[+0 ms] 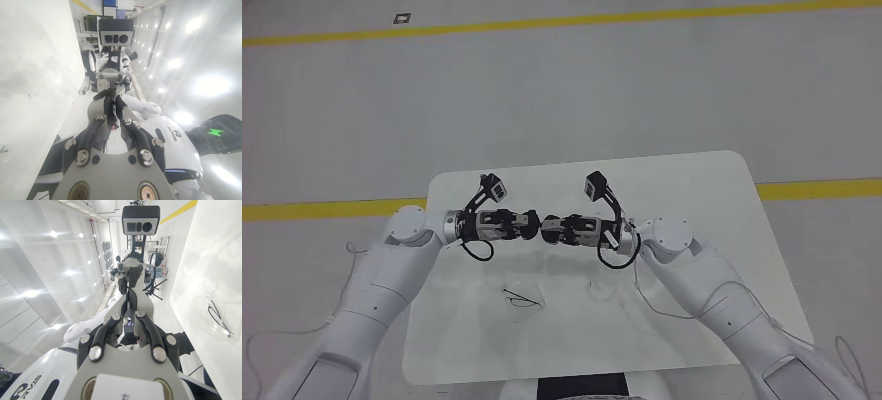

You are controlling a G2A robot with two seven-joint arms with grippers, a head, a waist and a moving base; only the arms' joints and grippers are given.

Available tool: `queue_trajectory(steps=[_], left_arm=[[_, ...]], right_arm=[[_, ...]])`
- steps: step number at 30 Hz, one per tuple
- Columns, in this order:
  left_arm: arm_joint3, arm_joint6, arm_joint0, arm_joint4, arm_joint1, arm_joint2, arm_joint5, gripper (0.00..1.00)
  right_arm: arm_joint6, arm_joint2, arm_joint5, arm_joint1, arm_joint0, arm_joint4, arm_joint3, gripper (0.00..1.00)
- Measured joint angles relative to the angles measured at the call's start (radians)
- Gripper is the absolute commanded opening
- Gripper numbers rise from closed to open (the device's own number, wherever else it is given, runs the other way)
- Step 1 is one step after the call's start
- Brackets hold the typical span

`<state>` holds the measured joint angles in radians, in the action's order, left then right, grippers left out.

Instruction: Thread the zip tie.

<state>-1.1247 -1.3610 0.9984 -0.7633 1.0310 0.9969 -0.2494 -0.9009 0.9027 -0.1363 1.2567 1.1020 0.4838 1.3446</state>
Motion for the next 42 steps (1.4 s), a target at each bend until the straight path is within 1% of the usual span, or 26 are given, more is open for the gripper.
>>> queue_trajectory(steps=[6,7,8,14,20,22,25,32,33,35,36,37,40,42], left_arm=[[0.005,-0.002,-0.004,0.002,0.000,-0.004,0.000,0.00],[0.006,-0.003,-0.005,0.002,0.001,-0.005,0.000,0.00],[0.006,-0.003,-0.005,0.002,0.001,-0.005,0.000,0.00],[0.021,-0.006,-0.008,-0.007,-0.002,0.007,-0.010,0.00],[0.031,-0.010,-0.001,-0.009,-0.009,0.025,-0.019,0.00],[0.033,-0.008,0.003,-0.005,-0.011,0.029,-0.025,0.00],[0.023,0.002,0.005,0.016,-0.012,0.029,-0.040,0.00],[0.022,0.003,0.006,0.017,-0.012,0.029,-0.040,0.00],[0.021,0.012,0.008,0.020,-0.012,0.030,-0.042,0.00],[0.025,0.039,0.013,0.025,-0.014,0.037,-0.062,0.00],[0.030,0.037,0.015,0.020,-0.015,0.042,-0.076,0.00],[0.037,0.020,0.018,0.010,-0.016,0.051,-0.090,0.00],[0.050,-0.030,0.027,0.002,-0.023,0.082,-0.092,0.00],[0.046,-0.031,0.042,0.009,-0.029,0.098,-0.091,0.00]], right_arm=[[0.001,0.002,-0.001,0.002,-0.001,0.002,-0.004,0.00],[0.002,0.003,0.000,0.003,-0.001,0.002,-0.005,0.33],[0.007,0.005,0.000,0.003,0.000,0.004,-0.006,1.00],[0.024,0.037,-0.014,-0.002,0.020,0.017,-0.010,1.00],[0.015,0.085,-0.037,-0.016,0.064,0.011,-0.006,1.00],[0.019,0.096,-0.055,-0.020,0.080,0.005,0.003,1.00],[0.020,0.098,-0.062,-0.020,0.085,0.005,0.006,1.00],[0.020,0.098,-0.061,-0.020,0.084,0.005,0.005,1.00],[0.020,0.098,-0.061,-0.020,0.084,0.005,0.005,1.00],[0.020,0.098,-0.061,-0.020,0.084,0.005,0.005,1.00],[0.020,0.098,-0.061,-0.020,0.084,0.005,0.005,1.00],[0.020,0.098,-0.061,-0.020,0.084,0.005,0.005,1.00],[0.020,0.098,-0.061,-0.020,0.084,0.005,0.005,1.00],[0.020,0.098,-0.061,-0.020,0.084,0.005,0.005,1.00]])
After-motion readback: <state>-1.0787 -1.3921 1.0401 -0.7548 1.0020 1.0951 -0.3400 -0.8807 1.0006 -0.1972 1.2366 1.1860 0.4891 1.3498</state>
